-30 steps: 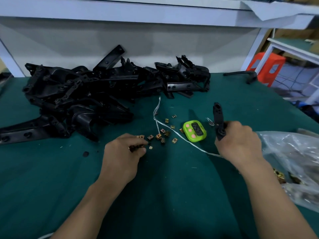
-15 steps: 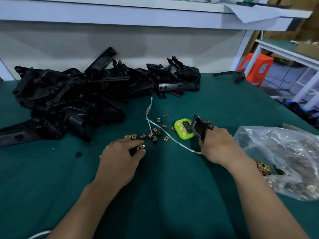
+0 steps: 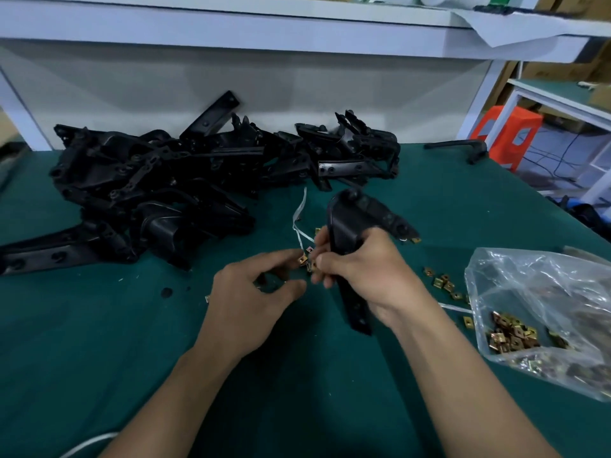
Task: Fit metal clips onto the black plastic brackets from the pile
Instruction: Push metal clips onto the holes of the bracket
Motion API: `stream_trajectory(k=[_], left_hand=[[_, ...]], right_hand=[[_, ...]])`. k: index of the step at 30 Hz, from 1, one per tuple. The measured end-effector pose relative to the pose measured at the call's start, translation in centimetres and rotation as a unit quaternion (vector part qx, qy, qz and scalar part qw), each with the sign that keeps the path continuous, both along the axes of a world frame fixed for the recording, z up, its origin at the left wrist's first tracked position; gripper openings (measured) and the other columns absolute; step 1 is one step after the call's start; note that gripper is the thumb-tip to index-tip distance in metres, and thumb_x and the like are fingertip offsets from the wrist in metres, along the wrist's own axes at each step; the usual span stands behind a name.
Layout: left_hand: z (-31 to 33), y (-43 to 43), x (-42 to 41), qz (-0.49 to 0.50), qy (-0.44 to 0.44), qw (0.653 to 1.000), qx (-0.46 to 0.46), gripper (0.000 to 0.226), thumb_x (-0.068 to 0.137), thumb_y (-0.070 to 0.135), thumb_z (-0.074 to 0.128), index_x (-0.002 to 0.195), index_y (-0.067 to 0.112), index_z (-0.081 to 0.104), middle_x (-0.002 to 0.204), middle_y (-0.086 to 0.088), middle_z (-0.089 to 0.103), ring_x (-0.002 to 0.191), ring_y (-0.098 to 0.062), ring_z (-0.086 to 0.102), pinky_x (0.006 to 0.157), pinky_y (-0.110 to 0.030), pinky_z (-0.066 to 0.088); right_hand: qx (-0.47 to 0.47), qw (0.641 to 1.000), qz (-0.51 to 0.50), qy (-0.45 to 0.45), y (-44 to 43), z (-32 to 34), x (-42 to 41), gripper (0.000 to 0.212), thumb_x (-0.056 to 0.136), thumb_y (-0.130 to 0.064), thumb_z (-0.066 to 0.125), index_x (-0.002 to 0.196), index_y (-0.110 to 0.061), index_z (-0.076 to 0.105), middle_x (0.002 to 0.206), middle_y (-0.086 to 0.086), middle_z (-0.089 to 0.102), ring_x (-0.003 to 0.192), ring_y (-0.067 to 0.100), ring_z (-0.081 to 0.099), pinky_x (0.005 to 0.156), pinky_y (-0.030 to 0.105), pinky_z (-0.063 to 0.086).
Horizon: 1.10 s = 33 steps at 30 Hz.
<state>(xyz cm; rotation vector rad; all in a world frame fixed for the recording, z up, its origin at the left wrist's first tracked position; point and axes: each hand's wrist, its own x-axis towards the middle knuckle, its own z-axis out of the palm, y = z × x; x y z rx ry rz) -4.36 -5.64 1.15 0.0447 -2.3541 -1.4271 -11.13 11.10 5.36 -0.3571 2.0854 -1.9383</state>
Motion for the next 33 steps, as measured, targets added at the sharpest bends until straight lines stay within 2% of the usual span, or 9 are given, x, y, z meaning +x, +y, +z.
stream_trajectory(k=[3,9,11,14,19,22,27,30,33], left_hand=[[0.3,-0.3,0.1,-0.027,0.007,0.999,0.036,0.049,0.078,0.012,0.085,0.097,0.055,0.074,0.093,0.027,0.075,0.089,0.003,0.071,0.075,-0.005,0.049],[-0.2,-0.4,-0.4,-0.01,-0.007,0.994,0.108,0.03,0.081,0.01,0.083,0.087,0.04,0.081,0.084,0.014,0.078,0.083,-0.002,0.072,0.076,-0.014,0.054],[-0.4,-0.4,-0.5,-0.006,-0.011,0.991,0.132,0.021,0.085,0.013,0.079,0.085,0.034,0.081,0.078,0.009,0.077,0.073,-0.002,0.07,0.068,-0.012,0.052],[-0.3,-0.4,-0.8,0.017,-0.036,0.98,0.193,0.002,0.08,0.026,0.08,0.078,0.027,0.079,0.072,0.001,0.076,0.068,-0.012,0.072,0.063,-0.015,0.052],[-0.2,-0.6,-0.8,0.045,-0.047,0.966,0.252,0.022,0.059,0.038,0.069,0.073,0.022,0.074,0.075,-0.005,0.077,0.075,-0.027,0.076,0.072,-0.035,0.063],[-0.2,-0.7,-0.8,0.047,-0.052,0.972,0.222,0.013,0.059,0.03,0.072,0.071,0.026,0.072,0.067,-0.005,0.075,0.068,-0.028,0.074,0.071,-0.037,0.059],[0.0,-1.0,-0.6,-0.008,-0.084,0.961,0.264,0.016,0.077,0.007,0.081,0.082,0.022,0.083,0.069,-0.001,0.072,0.061,-0.008,0.062,0.062,-0.015,0.052],[0.3,-0.9,-0.4,-0.036,-0.123,0.937,0.325,0.006,0.081,0.018,0.079,0.085,0.018,0.083,0.071,-0.005,0.073,0.061,-0.012,0.064,0.06,-0.018,0.052],[0.6,-0.7,-0.4,-0.049,-0.142,0.921,0.36,0.024,0.073,0.035,0.078,0.089,0.016,0.083,0.077,-0.009,0.075,0.066,-0.017,0.07,0.061,-0.022,0.055]], right_hand=[[-0.065,0.998,0.003,-0.027,-1.1,-1.8,0.1,0.019,0.083,0.019,0.061,0.088,0.001,0.059,0.066,0.013,0.064,0.051,0.019,0.059,0.048,0.024,0.046],[-0.123,0.99,0.011,-0.074,-0.8,-3.1,0.1,0.02,0.085,0.006,0.071,0.075,-0.009,0.064,0.062,0.01,0.061,0.049,0.019,0.058,0.043,0.023,0.042],[-0.065,0.997,-0.007,-0.049,-0.6,-2.8,0.1,0.016,0.087,-0.001,0.072,0.075,-0.009,0.064,0.063,0.009,0.062,0.048,0.019,0.054,0.042,0.023,0.039],[0.136,0.981,-0.116,0.073,0.4,-2.1,0.1,0.012,0.08,-0.015,0.075,0.076,-0.013,0.064,0.064,-0.002,0.064,0.048,0.015,0.053,0.044,0.023,0.041],[0.479,0.827,-0.081,0.283,1.3,-1.6,1.5,0.019,0.079,-0.023,0.064,0.091,-0.033,0.054,0.072,-0.007,0.057,0.076,0.032,0.06,0.06,0.034,0.035],[0.501,0.815,-0.071,0.282,1.0,-1.9,1.4,0.021,0.079,-0.025,0.062,0.099,-0.031,0.06,0.072,-0.005,0.052,0.081,0.033,0.06,0.063,0.034,0.031],[0.523,0.796,-0.091,0.291,0.9,-2.7,1.0,0.015,0.079,-0.031,0.068,0.089,-0.029,0.056,0.064,-0.008,0.044,0.07,0.031,0.055,0.061,0.034,0.032],[0.529,0.79,-0.097,0.294,0.9,-3.2,0.9,0.016,0.077,-0.029,0.067,0.089,-0.029,0.056,0.062,-0.008,0.039,0.069,0.03,0.053,0.06,0.034,0.031],[0.534,0.786,-0.092,0.298,0.9,-3.5,0.9,0.018,0.077,-0.028,0.067,0.09,-0.028,0.056,0.065,-0.007,0.044,0.076,0.033,0.062,0.06,0.034,0.032]])
